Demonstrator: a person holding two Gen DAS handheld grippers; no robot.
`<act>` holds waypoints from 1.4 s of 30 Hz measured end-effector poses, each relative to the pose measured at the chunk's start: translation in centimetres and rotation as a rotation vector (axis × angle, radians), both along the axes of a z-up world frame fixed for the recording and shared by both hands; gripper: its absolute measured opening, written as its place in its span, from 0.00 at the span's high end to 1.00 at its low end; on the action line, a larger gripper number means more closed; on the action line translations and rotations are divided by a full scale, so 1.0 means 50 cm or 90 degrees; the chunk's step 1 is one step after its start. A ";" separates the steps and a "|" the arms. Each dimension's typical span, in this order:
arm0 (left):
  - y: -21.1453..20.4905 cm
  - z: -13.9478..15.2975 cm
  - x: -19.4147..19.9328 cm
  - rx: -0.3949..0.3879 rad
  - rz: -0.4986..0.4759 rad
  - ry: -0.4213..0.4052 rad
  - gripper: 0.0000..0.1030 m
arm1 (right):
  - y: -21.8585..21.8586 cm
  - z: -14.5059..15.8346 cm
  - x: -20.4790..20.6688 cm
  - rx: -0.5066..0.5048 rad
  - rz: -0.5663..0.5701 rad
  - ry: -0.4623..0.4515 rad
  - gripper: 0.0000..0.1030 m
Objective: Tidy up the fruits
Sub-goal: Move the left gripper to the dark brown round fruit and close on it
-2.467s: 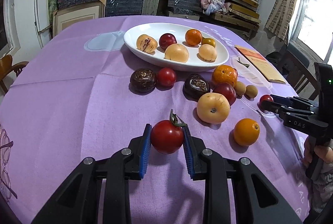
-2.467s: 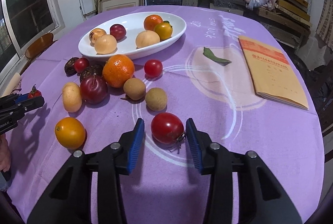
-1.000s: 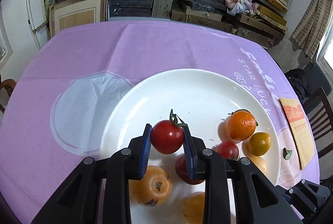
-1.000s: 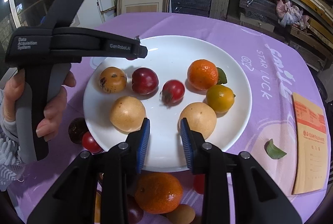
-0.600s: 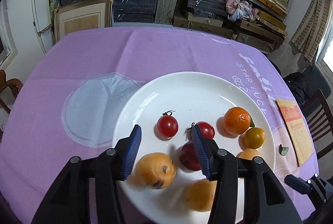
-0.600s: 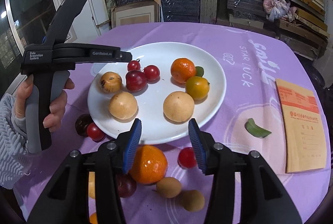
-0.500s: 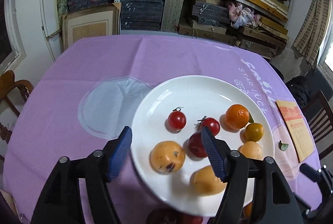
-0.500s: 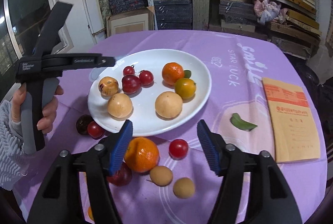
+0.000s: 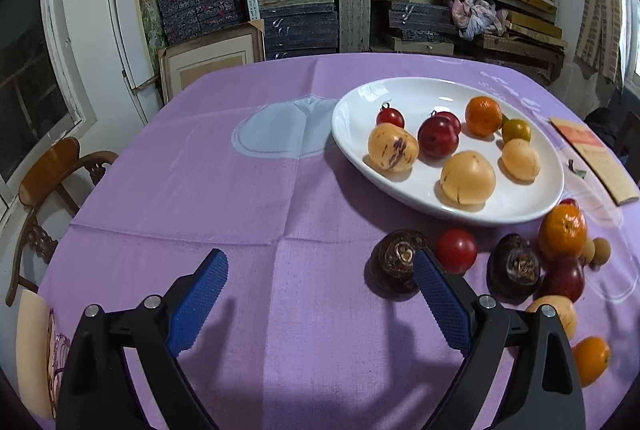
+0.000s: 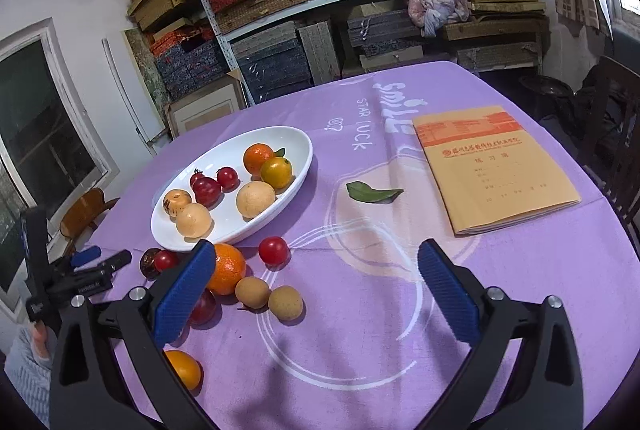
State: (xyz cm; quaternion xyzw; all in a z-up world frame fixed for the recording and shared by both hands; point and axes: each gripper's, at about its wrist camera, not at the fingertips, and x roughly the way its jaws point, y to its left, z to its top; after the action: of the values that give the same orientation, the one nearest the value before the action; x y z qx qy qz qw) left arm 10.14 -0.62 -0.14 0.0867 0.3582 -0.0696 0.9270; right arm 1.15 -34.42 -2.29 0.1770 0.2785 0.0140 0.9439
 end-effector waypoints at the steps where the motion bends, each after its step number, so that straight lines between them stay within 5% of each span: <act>1: -0.006 -0.006 -0.002 0.007 -0.007 -0.002 0.08 | -0.005 -0.001 0.000 0.006 -0.003 0.001 0.04; 20: -0.042 -0.036 0.052 0.008 -0.045 0.053 0.08 | -0.005 -0.019 0.014 0.020 0.000 0.029 0.04; 27: 0.000 -0.040 0.071 -0.060 -0.019 0.079 0.09 | -0.004 -0.019 0.014 0.019 0.002 0.030 0.04; 34: 0.012 -0.031 0.068 -0.073 -0.019 0.071 0.17 | -0.004 -0.018 0.011 0.024 0.003 0.024 0.04; 42: -0.033 -0.051 0.068 -0.017 -0.053 0.095 0.25 | -0.001 -0.019 0.012 0.020 0.005 0.029 0.04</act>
State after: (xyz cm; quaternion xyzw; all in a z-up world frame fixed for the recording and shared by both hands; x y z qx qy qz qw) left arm 13.52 -2.27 -2.71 0.0837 0.4211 -0.1191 0.8952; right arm 1.74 -34.48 -3.22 0.1907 0.3002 0.0183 0.9344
